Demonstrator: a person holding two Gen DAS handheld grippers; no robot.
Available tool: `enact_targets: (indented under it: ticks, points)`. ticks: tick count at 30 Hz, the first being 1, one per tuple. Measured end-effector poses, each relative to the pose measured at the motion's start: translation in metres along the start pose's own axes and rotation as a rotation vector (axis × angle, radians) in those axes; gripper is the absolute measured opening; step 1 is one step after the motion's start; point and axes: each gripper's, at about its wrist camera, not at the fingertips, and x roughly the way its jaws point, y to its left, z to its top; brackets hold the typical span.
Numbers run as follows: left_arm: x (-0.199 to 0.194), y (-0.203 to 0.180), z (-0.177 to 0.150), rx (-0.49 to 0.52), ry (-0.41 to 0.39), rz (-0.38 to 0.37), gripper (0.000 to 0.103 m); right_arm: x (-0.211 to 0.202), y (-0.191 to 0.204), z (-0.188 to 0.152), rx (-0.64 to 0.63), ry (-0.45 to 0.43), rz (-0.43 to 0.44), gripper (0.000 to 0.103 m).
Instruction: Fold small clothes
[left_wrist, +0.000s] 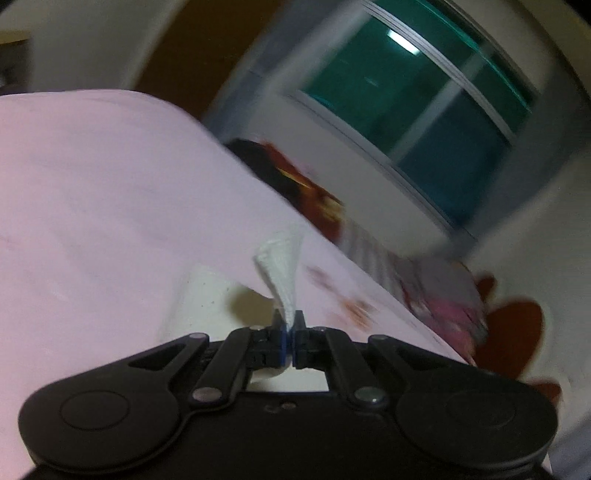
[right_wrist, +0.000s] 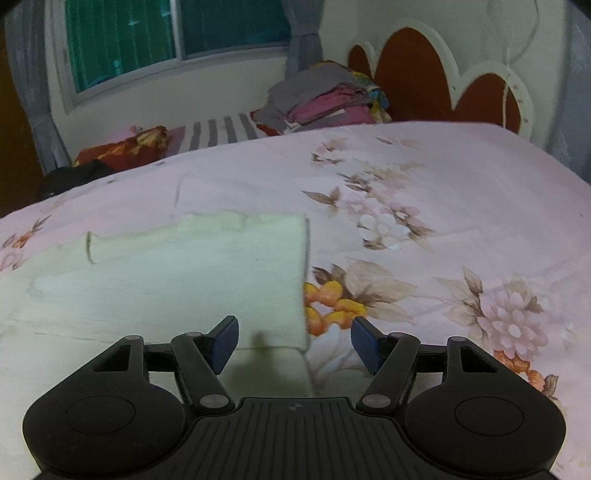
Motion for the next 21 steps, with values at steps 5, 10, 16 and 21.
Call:
enact_targets:
  ticks: [5, 10, 16, 21]
  points:
    - [0.031, -0.092, -0.042, 0.145, 0.096, -0.097, 0.002, 0.004, -0.025, -0.005, 0.046, 0.024, -0.009, 0.067]
    - [0.057, -0.171, -0.089, 0.309, 0.18, -0.162, 0.002, -0.001, -0.058, -0.01, 0.11, 0.029, -0.015, 0.067]
    - [0.064, -0.227, -0.154, 0.435, 0.285, -0.23, 0.002, -0.011, -0.097, -0.014, 0.166, 0.017, -0.017, 0.068]
    - [0.082, -0.255, -0.194, 0.49, 0.363, -0.265, 0.002, -0.016, -0.122, -0.017, 0.197, 0.014, -0.027, 0.068]
